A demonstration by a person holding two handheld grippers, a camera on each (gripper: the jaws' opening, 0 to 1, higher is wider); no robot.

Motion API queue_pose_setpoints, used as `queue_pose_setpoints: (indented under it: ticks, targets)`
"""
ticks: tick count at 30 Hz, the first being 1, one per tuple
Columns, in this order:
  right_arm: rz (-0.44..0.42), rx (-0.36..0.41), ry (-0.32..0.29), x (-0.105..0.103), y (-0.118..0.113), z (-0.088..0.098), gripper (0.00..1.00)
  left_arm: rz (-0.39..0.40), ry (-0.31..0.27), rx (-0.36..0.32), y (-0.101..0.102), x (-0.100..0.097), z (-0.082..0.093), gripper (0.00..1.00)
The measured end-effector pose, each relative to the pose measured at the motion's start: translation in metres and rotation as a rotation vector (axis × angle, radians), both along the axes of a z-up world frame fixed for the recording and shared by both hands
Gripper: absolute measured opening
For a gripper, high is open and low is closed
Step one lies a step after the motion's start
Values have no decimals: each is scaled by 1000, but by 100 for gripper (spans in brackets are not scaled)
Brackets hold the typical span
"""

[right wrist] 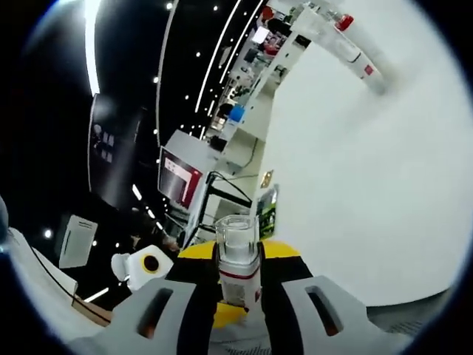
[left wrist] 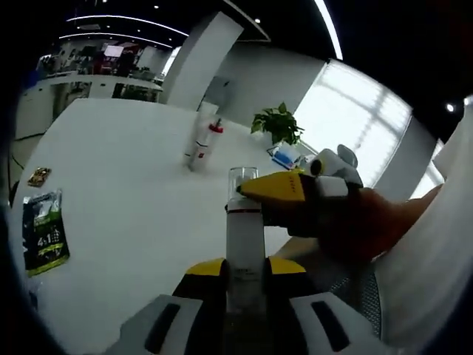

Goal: Arrange the skincare products in the storage area until every visible bottle or jar stands upright without overlapping.

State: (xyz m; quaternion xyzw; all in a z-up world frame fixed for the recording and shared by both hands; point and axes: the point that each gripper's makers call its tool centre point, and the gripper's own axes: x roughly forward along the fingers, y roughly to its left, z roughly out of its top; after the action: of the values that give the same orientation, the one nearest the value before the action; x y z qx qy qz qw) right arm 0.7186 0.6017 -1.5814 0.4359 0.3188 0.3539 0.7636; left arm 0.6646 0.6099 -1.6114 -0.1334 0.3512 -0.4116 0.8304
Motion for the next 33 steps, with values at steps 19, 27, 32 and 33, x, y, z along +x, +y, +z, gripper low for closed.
queue_pose_setpoints:
  ticks: [19,27,32,33]
  targets:
    - [117,152,-56,-10,12,30,18,-69,146,-313,-9,-13,32,25]
    - [163,258,-11,-18,17,40,17,-97,222,-448,-12,-17,45,26]
    - [175,291,-15,-19,18,46,18,-98,275,-512,-12,-18,51,26]
    - [173,292,-11,-19,18,45,18,-93,297,-524,-12,-18,52,26]
